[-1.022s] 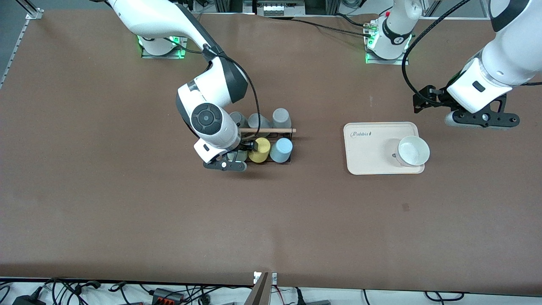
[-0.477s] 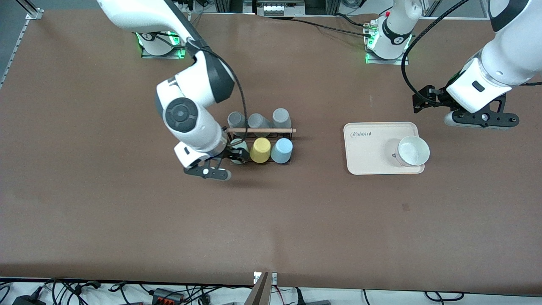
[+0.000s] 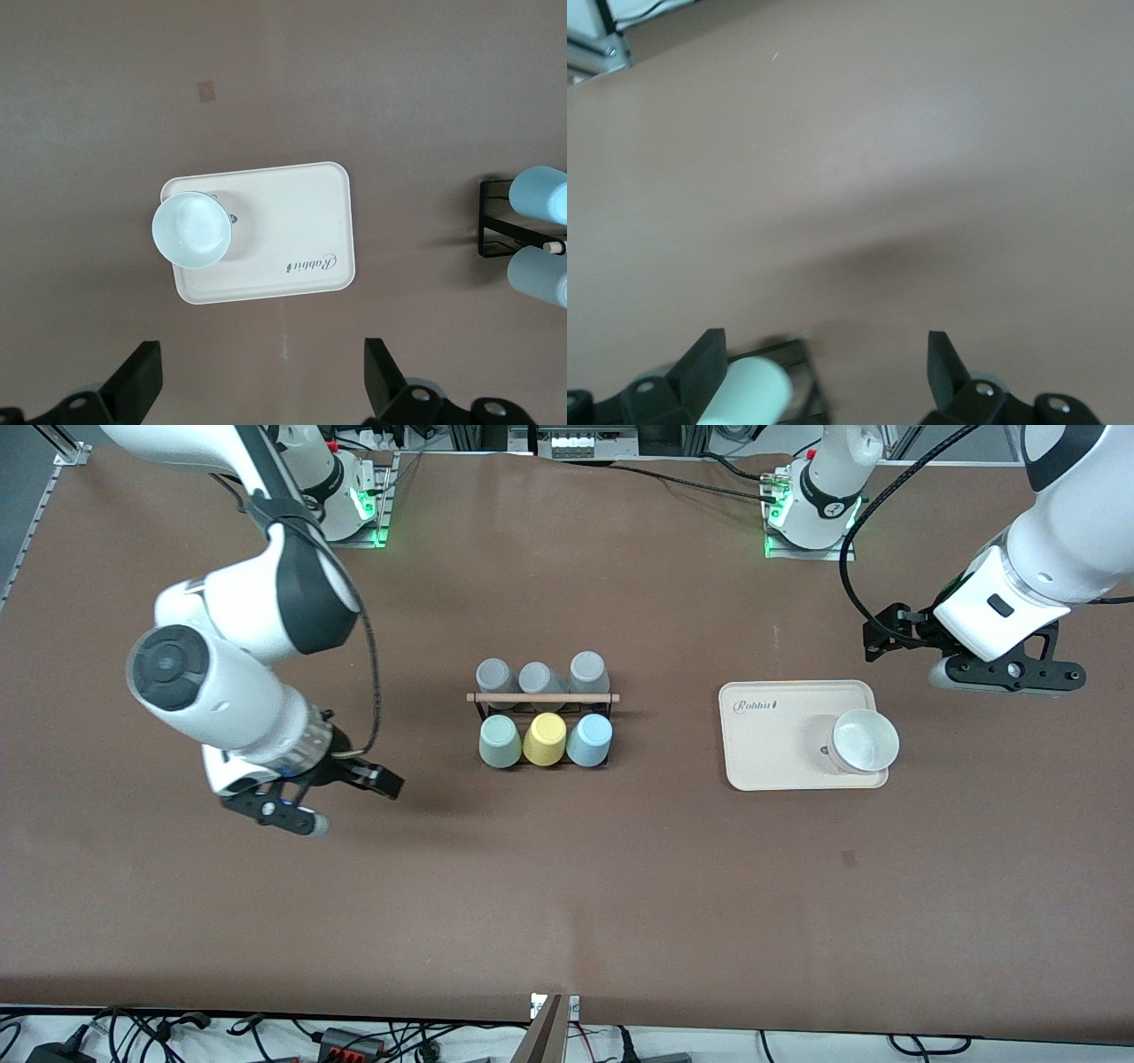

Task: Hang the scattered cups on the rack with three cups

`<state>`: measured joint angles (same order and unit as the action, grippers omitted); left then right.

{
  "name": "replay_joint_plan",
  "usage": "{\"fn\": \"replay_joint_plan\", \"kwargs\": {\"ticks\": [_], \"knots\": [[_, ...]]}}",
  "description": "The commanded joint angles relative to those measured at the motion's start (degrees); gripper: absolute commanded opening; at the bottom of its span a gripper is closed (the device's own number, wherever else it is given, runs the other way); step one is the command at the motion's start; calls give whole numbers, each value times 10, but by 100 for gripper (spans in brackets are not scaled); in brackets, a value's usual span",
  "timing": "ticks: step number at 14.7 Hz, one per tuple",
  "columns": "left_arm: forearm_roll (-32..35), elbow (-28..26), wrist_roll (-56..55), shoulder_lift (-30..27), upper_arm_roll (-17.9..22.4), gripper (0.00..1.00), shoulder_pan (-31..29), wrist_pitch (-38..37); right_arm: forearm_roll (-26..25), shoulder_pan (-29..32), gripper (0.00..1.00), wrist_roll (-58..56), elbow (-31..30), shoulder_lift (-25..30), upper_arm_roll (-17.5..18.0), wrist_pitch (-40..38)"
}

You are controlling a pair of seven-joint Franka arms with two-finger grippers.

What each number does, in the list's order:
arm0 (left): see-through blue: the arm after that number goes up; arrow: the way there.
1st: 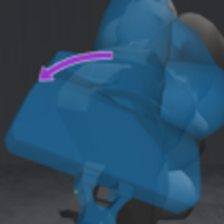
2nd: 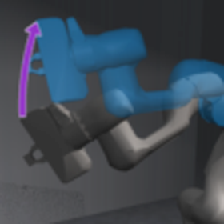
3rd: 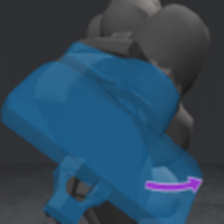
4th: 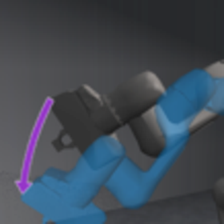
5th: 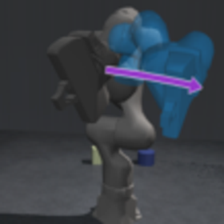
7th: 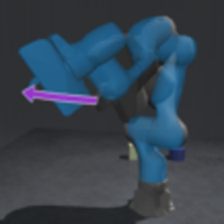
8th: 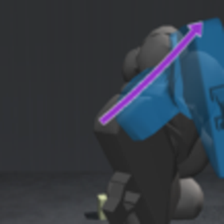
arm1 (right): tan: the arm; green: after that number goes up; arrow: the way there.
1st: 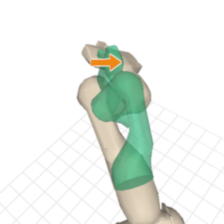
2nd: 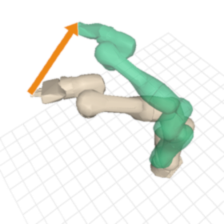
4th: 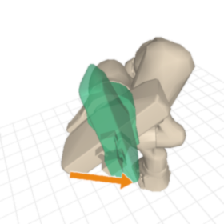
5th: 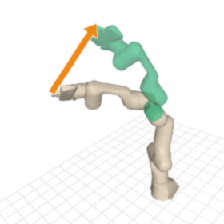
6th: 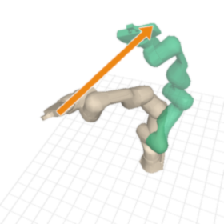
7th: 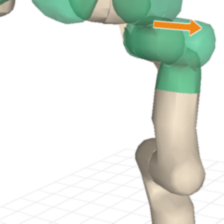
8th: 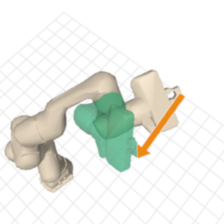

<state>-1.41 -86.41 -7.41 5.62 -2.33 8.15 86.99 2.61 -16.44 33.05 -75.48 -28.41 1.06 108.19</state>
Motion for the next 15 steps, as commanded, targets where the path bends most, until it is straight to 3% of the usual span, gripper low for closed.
{"fn": "replay_joint_plan", "kwargs": {"ticks": [1,8,12,15], "knots": [[-11,-4,11,-7,0,100,-2,3,-25,39,100,-69,-5,33,9,-47],[-11,-4,10,-7,0,100,-2,3,-26,127,100,-234,-4,72,4,-90],[-11,-4,10,-7,0,100,-2,3,-17,170,100,-332,-3,107,-40,-138],[-11,-4,9,-7,0,100,-2,3,-18,190,100,-348,17,108,-37,-145]]}}
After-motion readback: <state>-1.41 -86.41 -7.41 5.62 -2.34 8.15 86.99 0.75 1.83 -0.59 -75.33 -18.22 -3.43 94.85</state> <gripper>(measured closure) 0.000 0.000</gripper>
